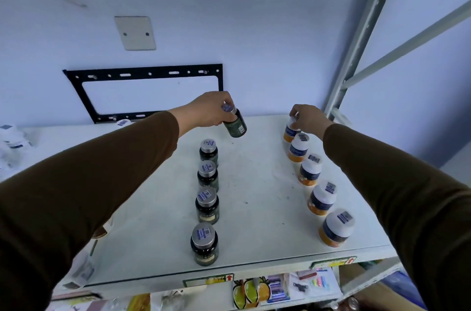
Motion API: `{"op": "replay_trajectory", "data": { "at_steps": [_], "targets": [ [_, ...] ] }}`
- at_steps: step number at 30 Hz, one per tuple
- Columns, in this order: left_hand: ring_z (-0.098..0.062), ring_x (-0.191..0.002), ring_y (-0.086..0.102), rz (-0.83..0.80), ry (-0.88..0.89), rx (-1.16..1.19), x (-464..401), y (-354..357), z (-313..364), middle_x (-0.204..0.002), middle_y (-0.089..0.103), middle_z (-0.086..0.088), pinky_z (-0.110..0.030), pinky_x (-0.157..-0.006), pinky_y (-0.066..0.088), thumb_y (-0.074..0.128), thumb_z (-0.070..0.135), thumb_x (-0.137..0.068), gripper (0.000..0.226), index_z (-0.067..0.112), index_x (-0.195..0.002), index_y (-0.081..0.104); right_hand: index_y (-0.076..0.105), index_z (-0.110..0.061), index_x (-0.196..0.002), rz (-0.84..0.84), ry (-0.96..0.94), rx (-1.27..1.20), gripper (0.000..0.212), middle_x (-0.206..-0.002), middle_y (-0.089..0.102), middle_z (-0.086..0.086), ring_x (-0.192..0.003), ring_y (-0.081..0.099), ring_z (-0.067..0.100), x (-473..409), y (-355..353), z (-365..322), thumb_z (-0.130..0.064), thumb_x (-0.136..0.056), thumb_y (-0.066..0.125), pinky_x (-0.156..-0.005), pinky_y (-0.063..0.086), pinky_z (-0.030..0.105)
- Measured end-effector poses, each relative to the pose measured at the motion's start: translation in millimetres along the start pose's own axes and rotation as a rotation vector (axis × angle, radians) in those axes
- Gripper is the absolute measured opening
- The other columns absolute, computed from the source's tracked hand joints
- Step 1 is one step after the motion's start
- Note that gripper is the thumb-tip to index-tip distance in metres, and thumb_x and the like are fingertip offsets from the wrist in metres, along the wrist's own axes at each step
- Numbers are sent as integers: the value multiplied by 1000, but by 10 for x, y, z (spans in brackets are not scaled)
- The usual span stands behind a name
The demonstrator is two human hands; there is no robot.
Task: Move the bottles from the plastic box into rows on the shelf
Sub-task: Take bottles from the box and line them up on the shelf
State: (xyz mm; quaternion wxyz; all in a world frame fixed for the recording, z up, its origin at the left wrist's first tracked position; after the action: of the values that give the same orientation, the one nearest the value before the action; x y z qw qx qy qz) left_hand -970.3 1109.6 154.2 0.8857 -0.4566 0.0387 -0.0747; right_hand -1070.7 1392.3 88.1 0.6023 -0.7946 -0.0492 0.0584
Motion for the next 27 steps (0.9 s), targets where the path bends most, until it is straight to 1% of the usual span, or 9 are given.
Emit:
{"op": "replay_trajectory", "data": {
  "at_steps": [3, 6, 9, 11, 13, 15, 20, 23, 27],
  "targets": [
    [-19, -70, 60, 4, -30, -11, -101, -40, -118, -100, 60, -3, -25, -58, 44, 69, 29, -87, 25, 19, -107, 58, 62, -16, -114, -33, 19, 26, 35, -112, 65, 5, -93, 56, 21, -2, 23, 11, -19, -80, 69, -74, 38, 26],
    [-20, -72, 61, 32, -78, -33, -221, -76, -269, -99, 60, -3, -27, -59, 45, 70, 34, -86, 27, 19, -105, 58, 58, -19, -126, -46, 28, 49, 43, -120, 63, 4, -107, 59, 24, -6, 23, -8, -23, -83, 66, -77, 39, 27],
    [-22, -84, 59, 86, -129, -128, -363, -91, -420, -102, 60, -5, -34, -74, 48, 70, 42, -85, 37, 13, -105, 60, 55, -22, -131, 10, 1, 39, 45, -128, 59, 5, -117, 54, 26, 2, -26, -88, -28, -87, 65, -89, 47, 35],
    [-22, -86, 55, 115, -152, -220, -440, -98, -492, -95, 58, -3, -32, -69, 42, 69, 51, -83, 44, 11, -98, 59, 56, -23, -130, 65, -52, 32, 42, -130, 58, 6, -120, 51, 28, 10, -76, -174, -31, -90, 64, -95, 47, 40],
    [-20, -82, 51, 124, -173, -286, -494, -90, -544, -84, 53, 0, -29, -58, 34, 66, 57, -81, 46, 13, -84, 54, 58, -24, -127, 91, -100, 7, 38, -130, 58, 5, -119, 51, 27, 28, -120, -271, -33, -91, 63, -94, 47, 40],
    [-18, -77, 49, 120, -185, -345, -544, -55, -591, -78, 50, 2, -29, -55, 29, 65, 61, -80, 48, 16, -75, 49, 59, -25, -125, 95, -143, -12, 35, -128, 59, 4, -116, 52, 26, 53, -150, -367, -35, -91, 63, -93, 47, 40],
    [-13, -62, 50, 80, -254, -440, -615, 103, -714, -69, 56, -1, -27, -51, 32, 65, 61, -78, 49, 15, -70, 50, 62, -26, -121, 74, -243, -33, 32, -128, 59, 1, -114, 52, 23, 140, -142, -558, -37, -91, 63, -91, 45, 35],
    [-15, -55, 53, 50, -277, -456, -611, 188, -769, -60, 57, 0, -27, -50, 36, 66, 62, -77, 52, 14, -65, 52, 63, -26, -120, 77, -280, -40, 30, -127, 60, 2, -113, 53, 23, 191, -115, -626, -36, -91, 63, -90, 43, 34],
    [-16, -53, 57, 27, -287, -457, -599, 262, -816, -58, 60, -1, -26, -52, 39, 65, 63, -78, 52, 12, -68, 56, 63, -26, -119, 46, -307, -52, 29, -127, 59, 1, -113, 51, 22, 245, -63, -678, -35, -92, 62, -87, 40, 31]
  ]
}}
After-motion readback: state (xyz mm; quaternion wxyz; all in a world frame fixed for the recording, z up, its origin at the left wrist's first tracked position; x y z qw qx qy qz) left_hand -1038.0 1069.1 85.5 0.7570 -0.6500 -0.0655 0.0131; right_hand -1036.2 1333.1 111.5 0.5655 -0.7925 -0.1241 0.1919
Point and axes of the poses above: each hand's wrist, its own x-axis away from the middle knuckle, its own y-axis out of the palm, z = x × y, the point moved 2 cm from there along -x, towards the middle knuckle
